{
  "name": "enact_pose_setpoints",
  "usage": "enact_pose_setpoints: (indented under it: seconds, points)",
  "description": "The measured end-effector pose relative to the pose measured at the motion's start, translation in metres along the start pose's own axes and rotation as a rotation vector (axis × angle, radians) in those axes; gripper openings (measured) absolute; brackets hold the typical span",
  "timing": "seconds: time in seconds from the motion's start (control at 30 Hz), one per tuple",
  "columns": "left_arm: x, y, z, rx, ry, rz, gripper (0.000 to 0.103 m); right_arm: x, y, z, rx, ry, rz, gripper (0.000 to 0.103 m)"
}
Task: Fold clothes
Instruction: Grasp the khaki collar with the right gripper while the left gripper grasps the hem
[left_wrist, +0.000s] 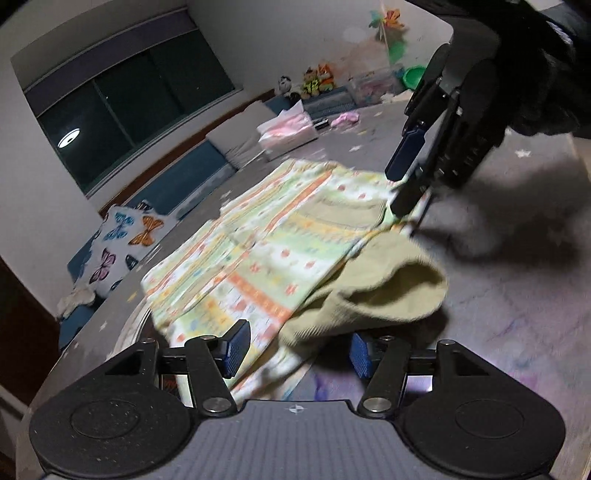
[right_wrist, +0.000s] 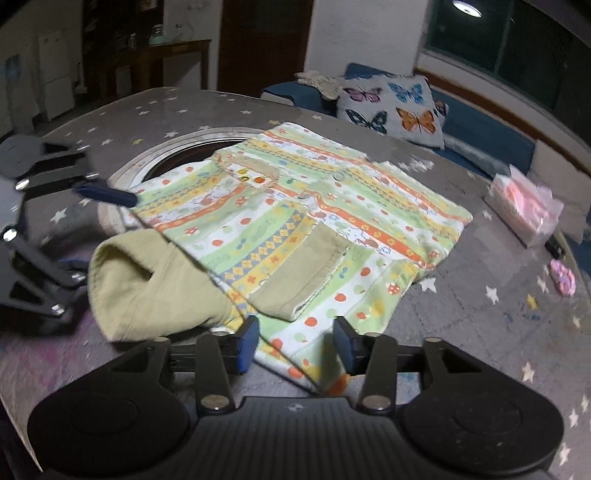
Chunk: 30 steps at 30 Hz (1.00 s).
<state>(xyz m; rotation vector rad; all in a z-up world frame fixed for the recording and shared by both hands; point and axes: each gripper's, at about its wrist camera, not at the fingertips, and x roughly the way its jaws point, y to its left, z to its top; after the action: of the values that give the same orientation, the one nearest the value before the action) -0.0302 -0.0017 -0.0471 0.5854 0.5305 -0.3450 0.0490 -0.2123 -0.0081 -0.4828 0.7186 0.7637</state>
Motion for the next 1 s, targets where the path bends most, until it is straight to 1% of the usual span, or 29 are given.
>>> enact_pose_setpoints:
  seconds: [0.03,0.07,0.1,0.13,0.2,0.3,0.4,0.5,0.57,0.63,0.67,0.73,0.77,0.83,0.87,0.9,0.97,1.0]
  points:
    - [0.002,0.001,0.003,-0.010,-0.008,-0.005,0.057,-0.003,0.003,-0.001,-0.023,-0.007,-0.002,0.053]
    - [0.004,0.002,0.005,-0.020,-0.016,-0.010,0.047,-0.005,0.007,-0.001,-0.046,-0.012,-0.002,0.058]
    - [0.006,0.006,0.009,-0.040,-0.022,-0.022,0.036,-0.006,0.011,-0.002,-0.069,-0.018,-0.003,0.060]
    - [0.007,0.010,0.012,-0.065,-0.026,-0.032,0.032,-0.007,0.016,-0.003,-0.092,-0.023,0.000,0.062]
    - [0.010,0.019,0.018,-0.116,-0.032,-0.051,0.016,-0.006,0.025,-0.004,-0.144,-0.037,0.011,0.063]
    - [0.015,0.033,0.026,-0.193,-0.039,-0.065,0.009,-0.002,0.037,-0.004,-0.207,-0.063,0.012,0.063]
    - [0.021,0.048,0.034,-0.255,-0.052,-0.074,0.008,0.002,0.044,0.000,-0.241,-0.100,0.006,0.061]
    - [0.027,0.059,0.040,-0.293,-0.057,-0.080,0.007,0.011,0.042,0.007,-0.230,-0.103,0.015,0.054]
    - [0.029,0.064,0.041,-0.312,-0.054,-0.084,0.007,0.018,0.038,0.010,-0.203,-0.090,0.029,0.035]
    - [0.027,0.067,0.038,-0.321,-0.051,-0.087,0.008,0.025,0.035,0.014,-0.175,-0.077,0.043,0.024]
    - [0.025,0.068,0.035,-0.321,-0.048,-0.083,0.012,0.027,0.031,0.016,-0.151,-0.069,0.053,0.022]
    - [0.019,0.068,0.026,-0.318,-0.040,-0.072,0.013,0.026,0.020,0.020,-0.086,-0.064,0.082,0.018]
    - [0.016,0.068,0.022,-0.317,-0.036,-0.066,0.016,0.026,0.015,0.022,-0.055,-0.063,0.097,0.016]
    - [0.009,0.067,0.013,-0.307,-0.021,-0.045,0.029,0.023,0.006,0.027,-0.003,-0.065,0.118,0.014]
    - [0.005,0.066,0.008,-0.299,-0.013,-0.027,0.041,0.022,0.002,0.030,0.019,-0.069,0.127,0.013]
    - [0.001,0.064,0.004,-0.291,-0.010,-0.016,0.045,0.021,-0.001,0.033,0.042,-0.073,0.135,0.013]
    - [-0.007,0.061,-0.004,-0.270,-0.004,-0.001,0.046,0.018,-0.006,0.038,0.073,-0.085,0.143,0.012]
    - [-0.009,0.059,-0.007,-0.254,0.000,0.004,0.051,0.017,-0.008,0.040,0.082,-0.091,0.142,0.012]
